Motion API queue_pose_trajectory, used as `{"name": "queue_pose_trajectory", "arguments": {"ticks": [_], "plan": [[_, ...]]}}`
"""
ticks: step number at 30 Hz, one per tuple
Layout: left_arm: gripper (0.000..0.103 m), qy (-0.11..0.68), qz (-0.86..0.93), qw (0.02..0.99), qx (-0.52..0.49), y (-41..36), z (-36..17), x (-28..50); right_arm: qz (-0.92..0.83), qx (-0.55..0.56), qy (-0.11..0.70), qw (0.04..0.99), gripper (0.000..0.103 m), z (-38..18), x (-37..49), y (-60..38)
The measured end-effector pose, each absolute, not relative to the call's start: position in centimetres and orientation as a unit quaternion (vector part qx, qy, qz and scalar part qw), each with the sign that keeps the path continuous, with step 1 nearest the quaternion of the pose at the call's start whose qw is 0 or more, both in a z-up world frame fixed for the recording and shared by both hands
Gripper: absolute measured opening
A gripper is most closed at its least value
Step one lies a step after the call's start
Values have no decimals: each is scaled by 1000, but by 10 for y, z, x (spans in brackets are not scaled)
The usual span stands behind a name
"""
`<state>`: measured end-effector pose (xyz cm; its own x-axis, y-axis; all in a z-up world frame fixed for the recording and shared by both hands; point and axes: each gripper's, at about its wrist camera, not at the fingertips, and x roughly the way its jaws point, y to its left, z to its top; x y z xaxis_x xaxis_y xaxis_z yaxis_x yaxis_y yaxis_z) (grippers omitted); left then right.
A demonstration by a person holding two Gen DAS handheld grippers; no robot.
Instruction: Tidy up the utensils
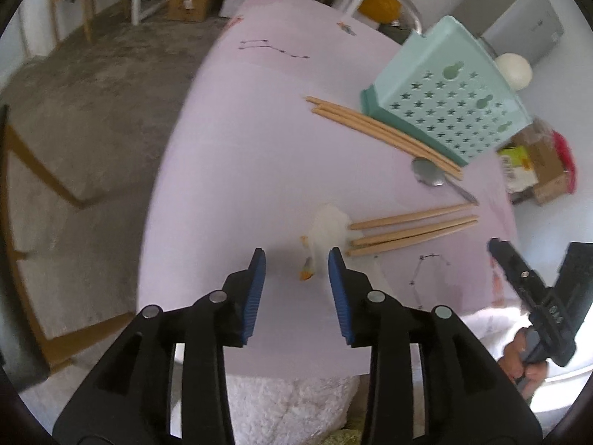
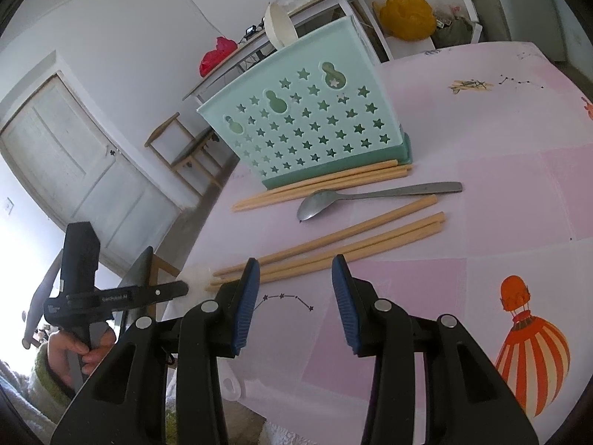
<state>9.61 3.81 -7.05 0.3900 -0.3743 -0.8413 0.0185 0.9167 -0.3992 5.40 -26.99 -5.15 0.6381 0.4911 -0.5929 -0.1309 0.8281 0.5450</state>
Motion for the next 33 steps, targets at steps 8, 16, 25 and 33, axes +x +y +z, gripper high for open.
{"name": "queue_pose_trajectory", "arguments": {"ticks": [8,16,25,33], "plan": [[33,546,-169,796,-199,45,-75,111,180,225,392,874,40,-50,56,-263],[7,542,-179,794,-207,41,-82,105,178,211,400,874,40,-50,62,-254],[4,506,-155,815,-237,64,-76,90,164,151,403,888,34,-37,105,-247],[2,446,-135,841,-275,100,-58,83,140,63,432,889,28,-49,135,-234]]}}
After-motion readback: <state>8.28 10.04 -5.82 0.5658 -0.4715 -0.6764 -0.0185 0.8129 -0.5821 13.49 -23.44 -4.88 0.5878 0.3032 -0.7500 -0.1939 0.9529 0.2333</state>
